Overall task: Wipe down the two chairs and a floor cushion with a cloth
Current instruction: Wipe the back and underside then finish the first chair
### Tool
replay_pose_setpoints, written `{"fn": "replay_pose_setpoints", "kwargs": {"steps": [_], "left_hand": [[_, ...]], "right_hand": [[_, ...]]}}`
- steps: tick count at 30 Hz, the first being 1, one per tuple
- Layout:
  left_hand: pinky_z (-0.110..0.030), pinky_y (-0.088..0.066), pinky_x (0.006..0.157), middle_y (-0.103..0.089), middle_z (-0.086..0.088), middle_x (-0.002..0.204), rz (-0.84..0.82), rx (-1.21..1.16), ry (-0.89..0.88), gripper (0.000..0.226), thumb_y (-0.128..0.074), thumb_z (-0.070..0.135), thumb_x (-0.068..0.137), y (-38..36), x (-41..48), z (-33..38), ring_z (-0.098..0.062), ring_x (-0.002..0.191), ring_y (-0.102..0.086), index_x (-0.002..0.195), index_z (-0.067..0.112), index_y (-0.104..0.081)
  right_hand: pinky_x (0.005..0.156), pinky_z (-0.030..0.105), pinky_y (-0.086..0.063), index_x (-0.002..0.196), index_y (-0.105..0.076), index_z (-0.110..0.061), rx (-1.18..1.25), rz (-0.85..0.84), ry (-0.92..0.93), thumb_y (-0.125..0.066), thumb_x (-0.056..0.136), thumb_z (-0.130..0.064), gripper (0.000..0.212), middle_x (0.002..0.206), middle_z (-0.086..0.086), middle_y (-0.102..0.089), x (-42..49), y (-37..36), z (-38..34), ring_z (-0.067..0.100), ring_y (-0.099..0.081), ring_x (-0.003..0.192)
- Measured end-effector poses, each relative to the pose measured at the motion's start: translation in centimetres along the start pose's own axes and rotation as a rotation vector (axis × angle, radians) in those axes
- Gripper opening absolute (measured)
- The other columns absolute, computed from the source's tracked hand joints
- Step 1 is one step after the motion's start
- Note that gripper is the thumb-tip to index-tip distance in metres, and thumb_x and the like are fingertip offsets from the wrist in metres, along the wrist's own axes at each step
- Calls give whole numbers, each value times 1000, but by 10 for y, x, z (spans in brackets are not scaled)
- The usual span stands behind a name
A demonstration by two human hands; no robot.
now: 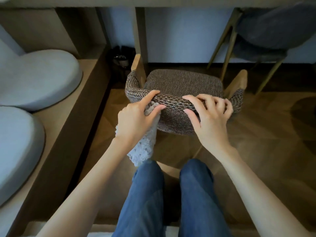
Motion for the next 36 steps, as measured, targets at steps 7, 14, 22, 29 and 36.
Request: {"fn": "replay_pose_setpoints", "kwargs": {"steps": [7,14,22,29,36], "left_hand": [[-38,-55,74,-71,-4,95,24,23,52,51,-41,65,90,-12,26,2,-25,90,-66,137,45,-43],[-31,-48,69,-70,3,107,-17,-73,52,53,-47,64,88,-47,67,29,-23,97,-65,134,38,-48],[-26,-36,97,-48,-2,140,-153,-685,216,44,-42,39,100,-76,58,41,-19,125,-48,143,30,-35],[-31,-54,80,-67,-6,112,-501,-1533,565,35,-31,19,96,-71,-4,49,-19,104,-63,122,11,-52],[-26,-53,71,-64,-5,90,-581,-1395,395,33,-28,-11,90,-37,-43,52,-16,83,-62,107,4,-52]], "right_hand": [[96,36,-14,117,-58,-43,214,-99,-42,-44,92,-55,31,118,-14,-52,33,-13,31,16,-36,116],[96,34,-17,111,-58,-33,202,-163,-165,-47,82,-48,34,106,-12,-39,73,-25,88,24,-35,115],[119,46,-10,137,-47,-20,201,-185,-302,-43,101,-23,37,148,11,-35,58,-19,94,28,-18,142],[105,28,-36,142,-40,-31,830,-444,-362,-54,85,-61,67,141,-13,-45,-10,-8,22,1,-42,125],[72,12,-48,115,-49,-33,824,-489,-373,-76,80,-32,45,105,-21,-61,-53,-6,3,-11,-60,91]]}}
Point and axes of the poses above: each hand's wrist, its own x-axis towards the middle knuckle, its own y-axis out of the back of the hand, z = x × y, the point moved 9 cm from there along x, towards the middle knuckle
